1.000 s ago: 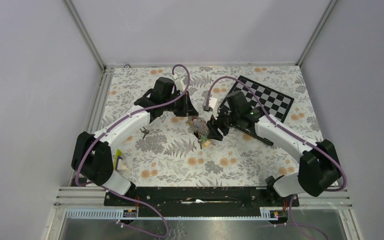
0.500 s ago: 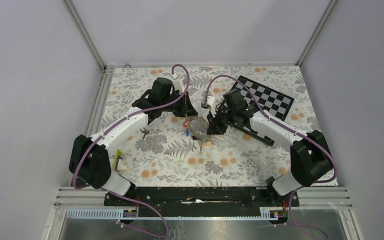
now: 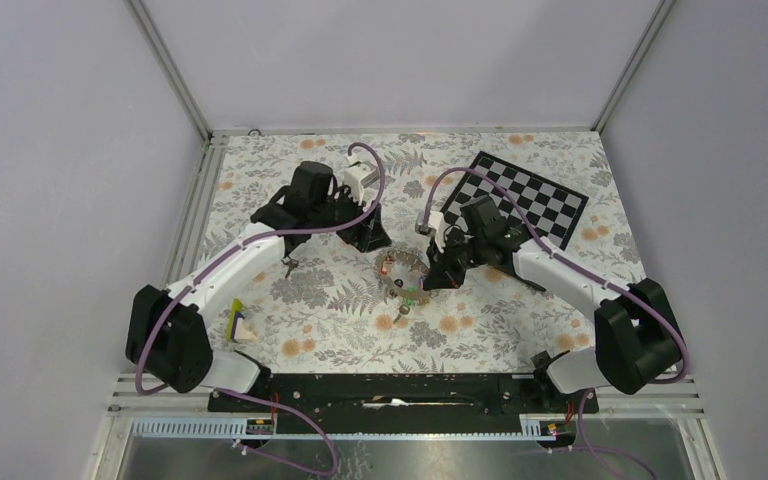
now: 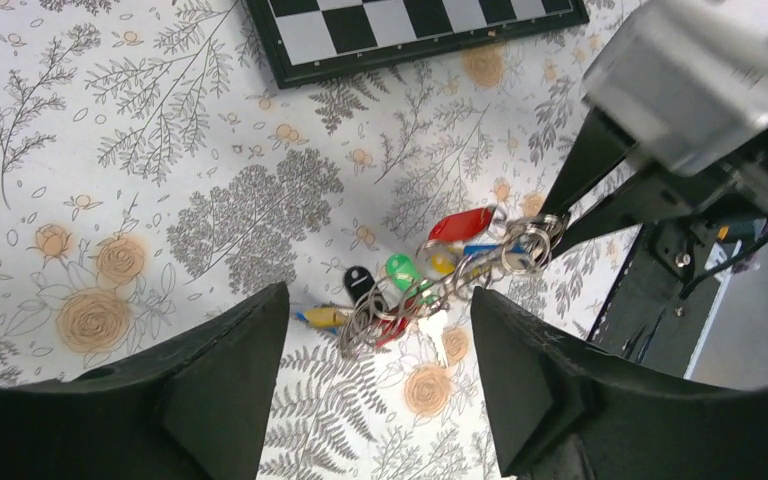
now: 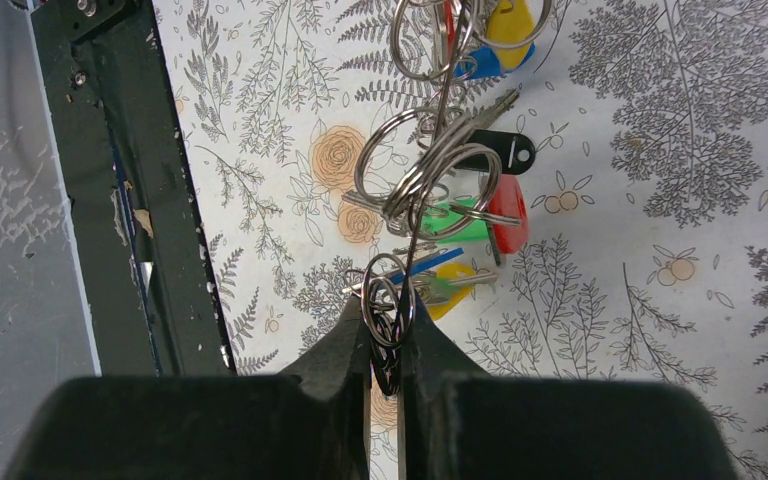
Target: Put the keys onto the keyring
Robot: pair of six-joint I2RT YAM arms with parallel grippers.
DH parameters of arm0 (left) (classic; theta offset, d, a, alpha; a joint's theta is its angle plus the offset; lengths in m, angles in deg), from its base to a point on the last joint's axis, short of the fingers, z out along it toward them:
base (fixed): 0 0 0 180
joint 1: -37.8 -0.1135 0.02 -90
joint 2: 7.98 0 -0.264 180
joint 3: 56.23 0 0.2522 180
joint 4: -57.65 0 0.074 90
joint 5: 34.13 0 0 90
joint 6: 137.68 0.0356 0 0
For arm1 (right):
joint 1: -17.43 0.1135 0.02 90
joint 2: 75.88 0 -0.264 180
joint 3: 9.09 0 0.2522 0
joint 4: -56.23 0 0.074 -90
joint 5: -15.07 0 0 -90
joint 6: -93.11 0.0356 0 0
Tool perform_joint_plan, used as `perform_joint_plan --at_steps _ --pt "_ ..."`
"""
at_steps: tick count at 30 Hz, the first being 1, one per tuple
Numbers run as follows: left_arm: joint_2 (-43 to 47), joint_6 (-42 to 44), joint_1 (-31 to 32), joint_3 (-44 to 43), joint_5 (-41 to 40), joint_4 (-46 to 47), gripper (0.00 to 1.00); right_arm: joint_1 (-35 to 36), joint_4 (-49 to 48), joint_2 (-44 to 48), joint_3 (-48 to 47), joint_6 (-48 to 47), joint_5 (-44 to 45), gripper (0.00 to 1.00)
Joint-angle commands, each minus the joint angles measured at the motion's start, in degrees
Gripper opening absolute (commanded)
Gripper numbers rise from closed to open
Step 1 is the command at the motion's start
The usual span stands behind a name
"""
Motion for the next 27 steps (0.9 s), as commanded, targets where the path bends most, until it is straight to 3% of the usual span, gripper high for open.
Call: perform_joint_plan --at_steps 1,13,27 --pt "2.4 6.7 -1.2 0.8 5.6 -1.3 0.71 -0.7 -1.6 3.8 -0.3 -2.2 -3.2 0.00" --pt "-7.0 3.9 -5.2 -3.1 24.0 -4.9 0.44 -0.9 -1.7 3.6 -0.2 -2.2 -3.9 0.00" --pt "-9.5 0.0 -7.3 -4.3 28.3 -1.2 0.44 -0.8 -1.7 3.0 -0.1 -2.4 -4.3 0.00"
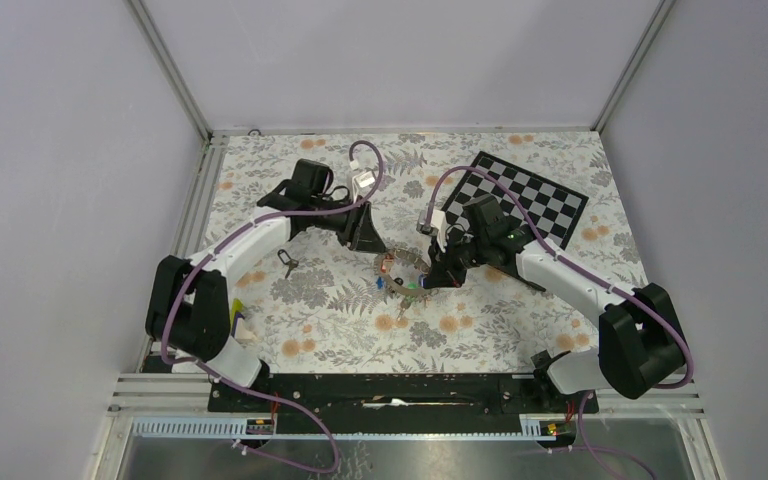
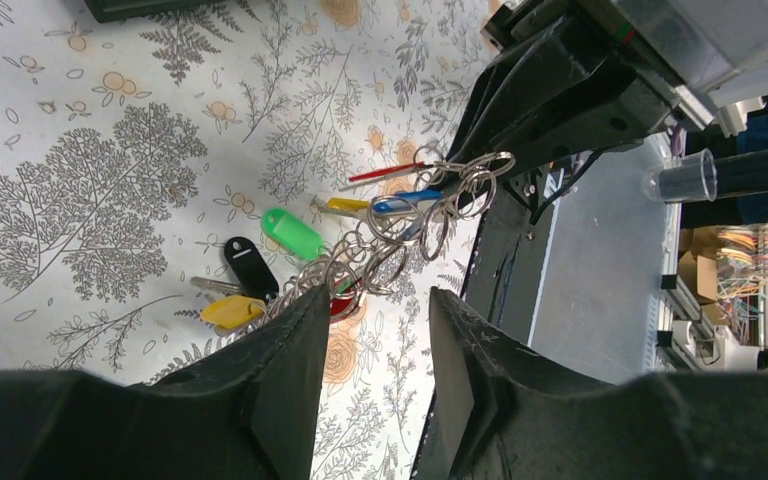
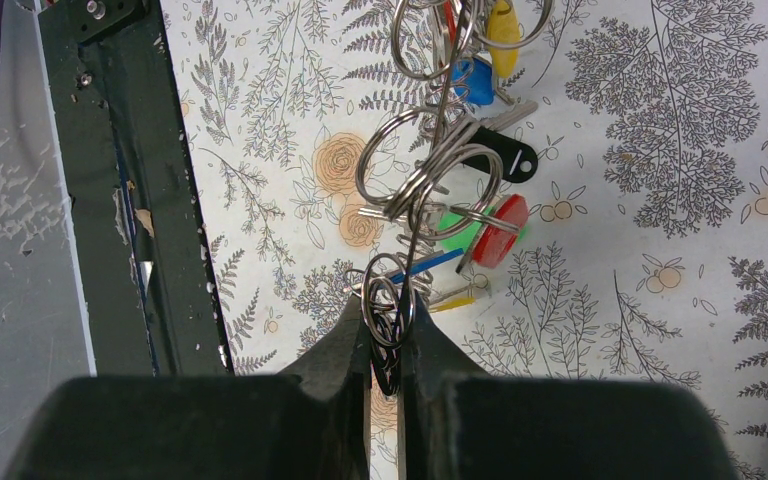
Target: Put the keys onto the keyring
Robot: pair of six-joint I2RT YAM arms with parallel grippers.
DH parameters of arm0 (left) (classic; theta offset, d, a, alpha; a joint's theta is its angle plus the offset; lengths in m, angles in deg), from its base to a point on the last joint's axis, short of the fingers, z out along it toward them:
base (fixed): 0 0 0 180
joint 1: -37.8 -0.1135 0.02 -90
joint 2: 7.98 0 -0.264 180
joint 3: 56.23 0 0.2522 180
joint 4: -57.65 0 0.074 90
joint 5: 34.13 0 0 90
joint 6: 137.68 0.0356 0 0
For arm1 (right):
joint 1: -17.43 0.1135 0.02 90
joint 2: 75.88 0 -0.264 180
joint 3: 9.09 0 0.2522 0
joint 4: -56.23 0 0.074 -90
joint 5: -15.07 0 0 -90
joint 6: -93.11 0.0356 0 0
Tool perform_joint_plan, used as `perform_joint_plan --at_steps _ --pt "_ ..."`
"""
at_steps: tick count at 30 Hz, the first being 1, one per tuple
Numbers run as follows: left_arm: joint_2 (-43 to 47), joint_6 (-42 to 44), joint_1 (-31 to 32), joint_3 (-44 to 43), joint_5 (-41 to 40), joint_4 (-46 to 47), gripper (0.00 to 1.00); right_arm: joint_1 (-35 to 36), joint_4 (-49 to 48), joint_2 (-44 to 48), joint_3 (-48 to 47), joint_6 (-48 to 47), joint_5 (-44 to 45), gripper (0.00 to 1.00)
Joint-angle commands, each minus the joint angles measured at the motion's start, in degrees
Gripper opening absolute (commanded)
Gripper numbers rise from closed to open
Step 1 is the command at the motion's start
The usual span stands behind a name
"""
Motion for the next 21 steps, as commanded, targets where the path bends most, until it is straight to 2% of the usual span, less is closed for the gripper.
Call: perform_joint_plan --at_steps 1,7,12,16,21 --pt "-0.9 -2.4 -1.0 -2.6 4.0 4.4 0.43 -0.3 -1.5 1.0 -0.4 -1.0 -3.3 0.00" --pt "-2.5 -3.2 -1.1 -3.2 4.9 4.9 0.37 -0.3 -1.5 1.1 -0.2 -1.0 -3.3 0.00" --pt "-3.4 -3.2 -1.1 -3.2 4.1 5.4 0.46 -0.3 -1.6 1.0 -0.2 -1.0 -3.5 0.00" --pt "-4.0 -3.6 -1.1 -3.4 4.6 5.7 0.47 -0.3 -1.5 1.0 -0.2 -0.9 -3.5 0.00" --pt "-4.4 -4.4 -1.1 -3.4 6.3 6.2 0.36 -0.3 -1.6 1.0 -0.1 -0.9 -3.5 0.00"
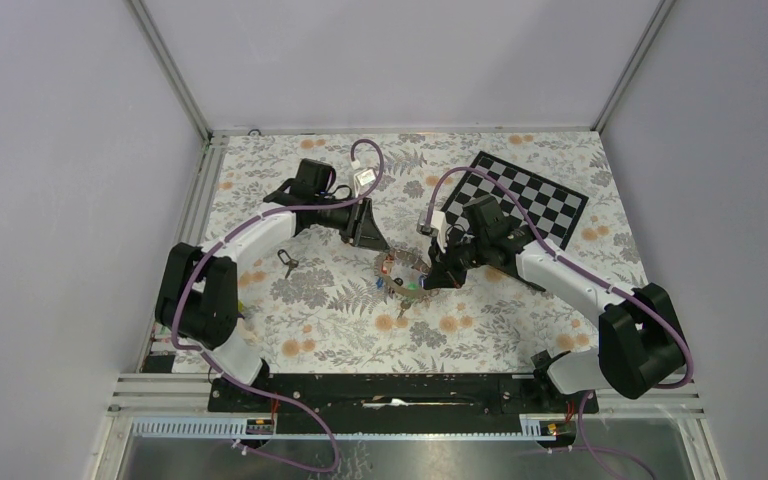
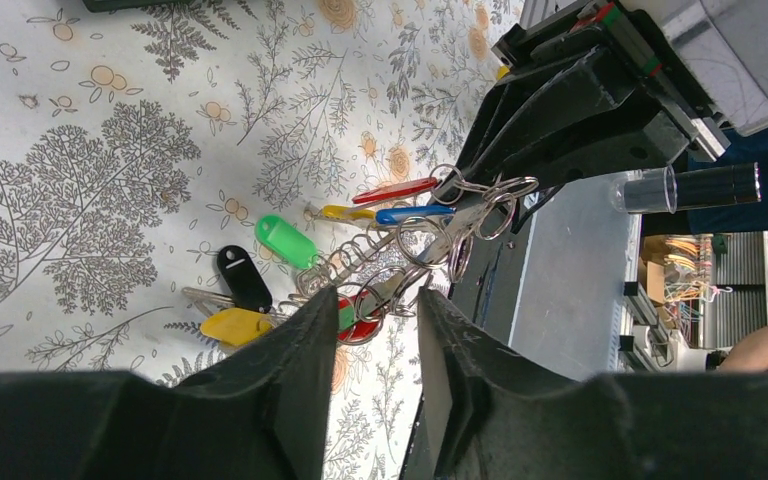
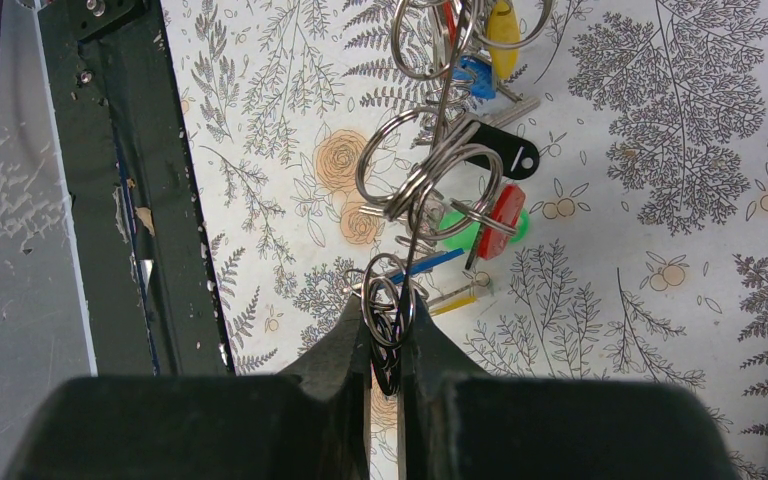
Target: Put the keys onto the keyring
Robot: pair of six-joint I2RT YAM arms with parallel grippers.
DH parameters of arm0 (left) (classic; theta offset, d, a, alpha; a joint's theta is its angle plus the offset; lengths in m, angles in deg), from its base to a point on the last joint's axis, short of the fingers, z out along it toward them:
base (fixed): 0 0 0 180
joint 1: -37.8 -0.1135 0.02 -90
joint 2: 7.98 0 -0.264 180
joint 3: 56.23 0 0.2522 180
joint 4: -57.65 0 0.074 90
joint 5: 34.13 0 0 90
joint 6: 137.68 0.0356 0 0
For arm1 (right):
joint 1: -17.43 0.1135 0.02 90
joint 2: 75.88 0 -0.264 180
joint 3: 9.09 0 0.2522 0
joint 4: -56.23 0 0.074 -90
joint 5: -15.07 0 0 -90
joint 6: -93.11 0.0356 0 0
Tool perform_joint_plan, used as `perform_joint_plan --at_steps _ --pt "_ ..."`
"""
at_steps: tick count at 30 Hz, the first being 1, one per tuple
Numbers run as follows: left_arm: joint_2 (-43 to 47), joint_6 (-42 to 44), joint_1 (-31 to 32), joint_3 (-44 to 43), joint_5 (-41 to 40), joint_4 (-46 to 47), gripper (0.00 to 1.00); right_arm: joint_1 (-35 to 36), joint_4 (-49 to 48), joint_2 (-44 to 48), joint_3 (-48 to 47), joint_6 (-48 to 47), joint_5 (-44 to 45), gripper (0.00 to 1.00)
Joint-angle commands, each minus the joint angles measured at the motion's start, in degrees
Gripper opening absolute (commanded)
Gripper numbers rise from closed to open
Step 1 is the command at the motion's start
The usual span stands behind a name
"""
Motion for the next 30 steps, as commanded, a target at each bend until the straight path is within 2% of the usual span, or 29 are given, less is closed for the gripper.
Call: perform_joint_plan --at_steps 1,8,19,23,25,26,27,30 --pt "-0.1 -0.5 -0.2 -2.5 3.5 3.1 0.34 -0.3 -1.5 1.0 -0.4 -0.8 -3.4 0.00" --pt "0.0 -1.4 -0.3 -2.4 5.1 3.7 0.19 -0.3 -1.5 0.7 -0.4 -0.8 -3.3 0.00" --pt "0.6 -1.3 -0.5 -2.6 5.2 3.4 0.08 -0.3 -1.5 0.4 -0.4 -0.9 -3.2 0.00" --pt "0.6 -1.4 -0.5 -3.0 5.6 3.4 0.00 -0.3 -1.5 0.7 -0.5 -0.8 -3.2 0.00" --pt "0.6 -1.4 -0.4 -3.3 5.7 3.1 0.00 -0.3 -1.6 0.8 -0.6 -0.7 -3.2 0.00" --pt "0.7 -1.3 -0.4 -7.6 5.6 2.7 0.00 -0.3 -1.6 0.9 -0.6 -0.8 -3.2 0.00" --pt "0.8 -1.0 -0.4 -4.2 5.5 2.0 0.00 -0.3 -1.5 0.9 -0.7 -0.7 -3.2 0.00" --pt "1.7 0.4 -0.4 -4.0 4.7 0.9 0.00 -0.3 -1.5 1.0 -0.8 -0.8 -3.4 0.00"
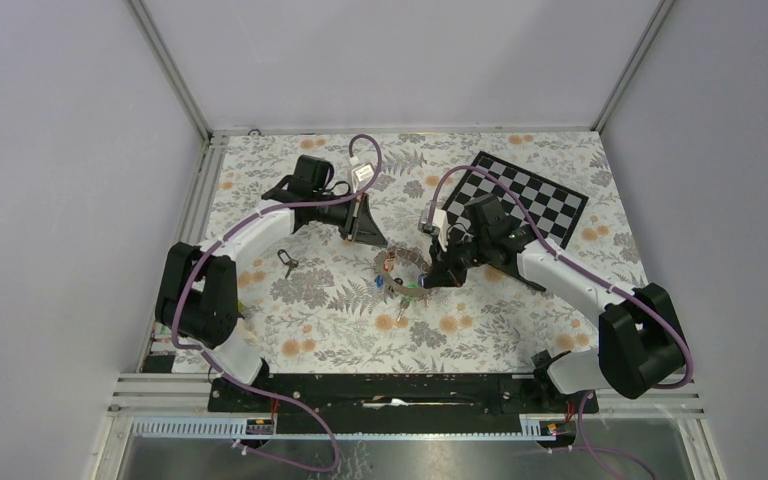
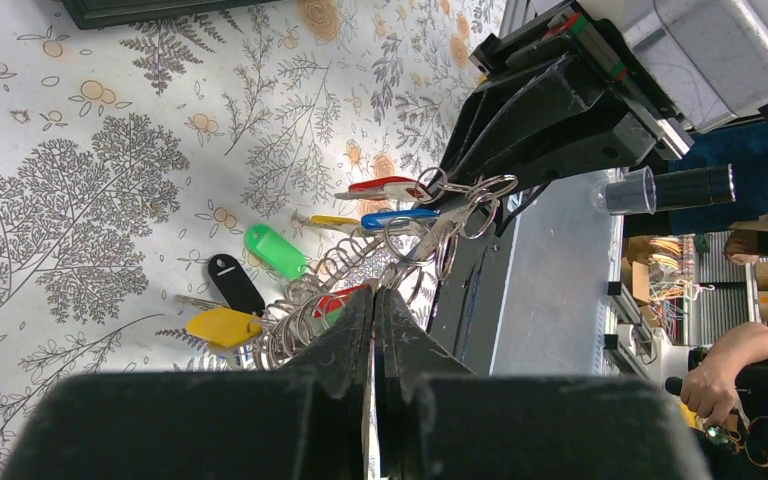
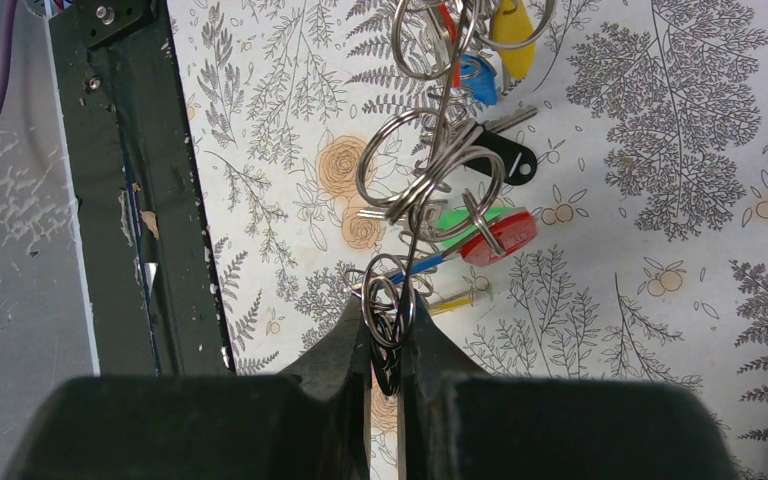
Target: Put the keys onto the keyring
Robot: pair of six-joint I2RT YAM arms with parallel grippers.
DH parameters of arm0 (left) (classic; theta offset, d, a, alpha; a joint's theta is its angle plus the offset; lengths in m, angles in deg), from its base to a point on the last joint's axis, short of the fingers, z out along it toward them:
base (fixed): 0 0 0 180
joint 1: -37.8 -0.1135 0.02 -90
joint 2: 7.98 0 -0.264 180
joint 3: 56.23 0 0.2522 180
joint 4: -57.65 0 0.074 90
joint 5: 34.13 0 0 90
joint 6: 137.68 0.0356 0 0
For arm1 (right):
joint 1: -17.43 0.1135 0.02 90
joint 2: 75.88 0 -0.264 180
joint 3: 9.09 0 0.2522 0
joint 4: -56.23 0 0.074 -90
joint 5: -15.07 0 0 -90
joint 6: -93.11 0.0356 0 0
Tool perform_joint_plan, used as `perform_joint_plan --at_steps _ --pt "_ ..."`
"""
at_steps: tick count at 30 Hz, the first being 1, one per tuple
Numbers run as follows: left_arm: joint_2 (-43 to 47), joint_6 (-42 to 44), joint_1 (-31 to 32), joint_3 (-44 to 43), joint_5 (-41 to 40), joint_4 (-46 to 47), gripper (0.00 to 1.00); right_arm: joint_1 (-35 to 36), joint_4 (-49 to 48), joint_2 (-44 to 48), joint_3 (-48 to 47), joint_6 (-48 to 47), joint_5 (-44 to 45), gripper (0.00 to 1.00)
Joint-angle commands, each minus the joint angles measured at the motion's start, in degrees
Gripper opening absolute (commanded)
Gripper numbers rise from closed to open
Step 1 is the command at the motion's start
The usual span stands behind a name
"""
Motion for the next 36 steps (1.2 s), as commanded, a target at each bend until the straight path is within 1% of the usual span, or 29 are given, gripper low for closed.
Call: perform_joint_plan --at_steps 1,3,5,6,10,13,14,16,19,25,30,33,36 --pt "2.3 2.2 0.1 -2.5 1.9 0.6 0.00 0.0 -1.1 1.1 -0.8 -0.7 -2.4 0.00" --pt "2.6 3.7 0.1 -2.5 0.7 -0.5 0.06 0.0 -1.0 1.0 -0.8 -0.7 -2.5 0.00" --pt "2.8 5.0 0.1 -2.9 -1.3 -2.3 0.18 0.0 -1.1 1.2 -0.8 -0.7 -2.4 0.00" --pt "2.8 5.4 0.0 -3.1 -2.4 -3.0 0.22 0.0 -1.1 1.2 -0.8 -0.7 -2.4 0.00" --pt "3.5 5.1 -1.0 -3.1 -5.2 -4.2 0.43 0.0 -1.1 1.1 -0.7 -0.8 -2.4 0.00" --pt "4.5 3.9 -1.5 -2.6 -7.1 -4.2 0.57 0.0 -1.1 1.1 -0.7 -0.9 -2.3 0.00" --pt "4.7 3.5 -1.6 -2.5 -7.6 -4.2 0.60 0.0 -1.0 1.1 -0.7 -0.9 -2.2 0.00" --pt "4.9 2.4 -1.7 -2.2 -8.3 -4.2 0.62 0.0 -1.0 1.0 -0.8 -0.9 -2.3 0.00" --pt "4.9 1.6 -1.7 -1.5 -8.2 -4.2 0.62 0.0 -1.0 0.9 -1.0 -0.8 -2.3 0.00" --pt "2.7 -2.6 -2.0 -0.1 -4.0 -4.2 0.53 0.0 -1.1 0.8 -1.0 -0.8 -2.0 0.00" --pt "0.0 -5.6 -2.2 -0.8 0.1 -4.2 0.48 0.0 -1.1 0.8 -0.9 -0.8 -1.7 0.00" --pt "-1.5 -5.8 -2.2 -1.5 0.8 -5.4 0.48 0.0 -1.1 0.8 -0.9 -0.8 -1.6 0.00" --pt "-1.8 -5.6 -2.2 -1.4 0.7 -5.9 0.52 0.0 -1.1 0.9 -0.8 -0.9 -1.6 0.00"
